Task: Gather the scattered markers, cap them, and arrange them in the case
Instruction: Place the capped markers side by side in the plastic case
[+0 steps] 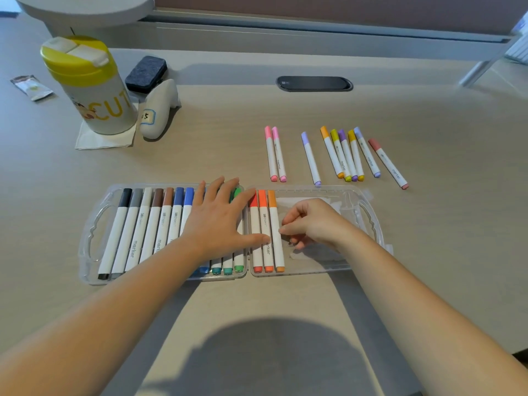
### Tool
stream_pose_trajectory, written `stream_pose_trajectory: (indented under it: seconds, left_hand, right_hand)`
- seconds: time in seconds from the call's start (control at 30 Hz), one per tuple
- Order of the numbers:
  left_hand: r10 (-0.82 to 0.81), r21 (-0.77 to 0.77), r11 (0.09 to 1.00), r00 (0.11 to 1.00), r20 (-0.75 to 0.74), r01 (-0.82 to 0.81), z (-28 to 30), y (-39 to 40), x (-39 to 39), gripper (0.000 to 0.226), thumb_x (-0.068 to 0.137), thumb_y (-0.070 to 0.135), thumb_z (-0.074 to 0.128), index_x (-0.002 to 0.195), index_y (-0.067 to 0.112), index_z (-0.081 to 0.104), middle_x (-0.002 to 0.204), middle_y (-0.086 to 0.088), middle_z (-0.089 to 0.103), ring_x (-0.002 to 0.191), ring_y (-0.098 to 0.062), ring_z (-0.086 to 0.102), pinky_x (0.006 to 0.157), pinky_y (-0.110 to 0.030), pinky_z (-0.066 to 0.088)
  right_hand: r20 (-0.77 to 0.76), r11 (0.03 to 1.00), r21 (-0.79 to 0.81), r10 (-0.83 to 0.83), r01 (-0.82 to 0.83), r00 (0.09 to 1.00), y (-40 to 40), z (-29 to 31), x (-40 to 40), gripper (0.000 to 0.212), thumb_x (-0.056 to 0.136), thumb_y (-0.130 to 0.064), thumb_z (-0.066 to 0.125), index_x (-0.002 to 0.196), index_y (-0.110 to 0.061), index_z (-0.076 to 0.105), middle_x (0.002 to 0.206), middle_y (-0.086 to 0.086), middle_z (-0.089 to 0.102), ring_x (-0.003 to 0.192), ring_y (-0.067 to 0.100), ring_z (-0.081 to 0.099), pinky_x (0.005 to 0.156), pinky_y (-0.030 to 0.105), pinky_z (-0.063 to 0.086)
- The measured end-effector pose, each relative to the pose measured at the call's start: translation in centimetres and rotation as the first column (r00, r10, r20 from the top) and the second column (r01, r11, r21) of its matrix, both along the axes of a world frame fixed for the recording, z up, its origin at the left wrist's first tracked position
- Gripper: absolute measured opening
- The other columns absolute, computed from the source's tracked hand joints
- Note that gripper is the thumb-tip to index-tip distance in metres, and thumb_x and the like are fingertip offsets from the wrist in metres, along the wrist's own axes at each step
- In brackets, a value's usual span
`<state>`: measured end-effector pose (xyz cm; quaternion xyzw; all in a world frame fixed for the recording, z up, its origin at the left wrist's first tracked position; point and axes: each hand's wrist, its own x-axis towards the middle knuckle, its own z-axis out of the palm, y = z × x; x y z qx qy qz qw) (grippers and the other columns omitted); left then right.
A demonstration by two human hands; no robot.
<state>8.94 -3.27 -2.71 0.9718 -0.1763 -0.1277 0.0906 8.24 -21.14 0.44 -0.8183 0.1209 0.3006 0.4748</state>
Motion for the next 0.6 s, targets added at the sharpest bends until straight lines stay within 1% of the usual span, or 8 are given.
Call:
stream_pose_trajectory:
  seconds: [0.07, 0.13, 0.2, 0.27, 0.33, 0.47, 0.5, 0.6]
  left_hand:
    - [0.008, 0.001, 1.000, 1.000, -0.013, -0.007, 0.2, -0.2, 0.1, 0.100, 0.064, 0.084, 0.035, 0.146, 0.035, 0.005, 0.156, -0.002, 0.003, 0.143, -0.028, -0.007, 0.114, -0.048, -0.010]
    - [-0.001, 0.004, 1.000, 1.000, -0.012, 0.001, 0.3, -0.4, 0.2, 0.107, 0.053, 0.089, 0.022, 0.145, 0.037, 0.003, 0.156, -0.003, 0.002, 0.143, -0.030, -0.008, 0.113, -0.050, -0.010]
    - [-0.037, 0.035, 0.999, 0.999, -0.006, 0.037, 0.2, -0.9, 0.2, 0.113, 0.043, 0.089, 0.009, 0.144, 0.040, 0.000, 0.156, -0.004, 0.000, 0.143, -0.032, -0.009, 0.112, -0.052, -0.011]
    - [-0.061, 0.075, 0.995, 0.998, -0.012, 0.061, -0.1, -1.2, 0.2, 0.111, 0.046, 0.092, 0.011, 0.143, 0.043, -0.005, 0.156, -0.004, -0.004, 0.142, -0.033, -0.011, 0.112, -0.053, -0.011]
    - [-0.060, 0.097, 0.993, 0.998, -0.013, 0.061, -0.5, -1.4, 0.3, 0.106, 0.051, 0.094, 0.018, 0.142, 0.045, -0.009, 0.156, -0.002, -0.007, 0.142, -0.033, -0.012, 0.111, -0.054, -0.011]
    - [-0.056, 0.115, 0.992, 0.998, 0.023, 0.053, -1.0, -1.4, 0.4, 0.109, 0.041, 0.089, 0.000, 0.140, 0.047, -0.012, 0.156, 0.000, -0.006, 0.142, -0.032, -0.010, 0.111, -0.054, -0.012]
    - [-0.055, 0.116, 0.992, 0.998, 0.026, 0.052, -1.1, -1.4, 0.3, 0.108, 0.041, 0.088, -0.002, 0.140, 0.047, -0.013, 0.156, 0.000, -0.006, 0.143, -0.032, -0.010, 0.111, -0.054, -0.012]
    - [-0.044, 0.105, 0.994, 0.998, 0.033, 0.040, -1.1, -1.4, 0.2, 0.107, 0.042, 0.088, -0.002, 0.140, 0.047, -0.013, 0.156, 0.000, -0.004, 0.143, -0.031, -0.010, 0.111, -0.054, -0.013]
  right_hand:
    - [0.085, 0.998, -0.029, -0.051, 0.053, 0.995, -0.5, 0.2, 0.1, 0.007, 0.084, -0.008, 0.062, 0.088, -0.007, 0.057, 0.071, 0.004, 0.058, 0.056, 0.012, 0.055, 0.047, 0.020, 0.048]
    - [0.206, 0.986, -0.062, -0.140, 0.156, 0.968, -1.4, 0.0, 0.7, 0.016, 0.086, -0.012, 0.061, 0.100, -0.008, 0.057, 0.076, 0.000, 0.057, 0.062, 0.012, 0.055, 0.054, 0.020, 0.045]
    - [0.309, 0.958, -0.027, -0.264, 0.286, 0.914, -2.3, -0.1, 1.6, 0.018, 0.085, -0.012, 0.061, 0.102, -0.011, 0.056, 0.081, 0.000, 0.056, 0.073, 0.015, 0.057, 0.064, 0.024, 0.047]
    - [0.386, 0.921, 0.003, -0.360, 0.389, 0.849, -2.9, -0.2, 2.7, 0.018, 0.085, -0.010, 0.061, 0.100, -0.013, 0.054, 0.089, 0.002, 0.056, 0.085, 0.019, 0.058, 0.072, 0.027, 0.048]
    - [0.447, 0.897, -0.011, -0.392, 0.443, 0.804, -3.4, -0.3, 3.7, 0.024, 0.085, -0.007, 0.060, 0.108, -0.010, 0.053, 0.096, 0.002, 0.054, 0.087, 0.016, 0.055, 0.067, 0.016, 0.045]
    - [0.499, 0.888, -0.060, -0.369, 0.456, 0.784, -4.3, -0.7, 5.7, 0.041, 0.085, -0.001, 0.055, 0.125, -0.009, 0.045, 0.110, 0.000, 0.047, 0.070, 0.002, 0.051, 0.051, 0.002, 0.041]
    - [0.510, 0.888, -0.091, -0.347, 0.451, 0.787, -4.5, -1.0, 6.2, 0.042, 0.087, -0.002, 0.053, 0.127, -0.009, 0.043, 0.117, 0.001, 0.048, 0.077, 0.002, 0.053, 0.058, 0.002, 0.041]
    - [0.541, 0.872, -0.211, -0.272, 0.441, 0.796, -4.7, -1.6, 7.6, 0.040, 0.091, -0.002, 0.048, 0.130, -0.010, 0.041, 0.135, 0.006, 0.047, 0.118, 0.018, 0.049, 0.081, 0.020, 0.035]
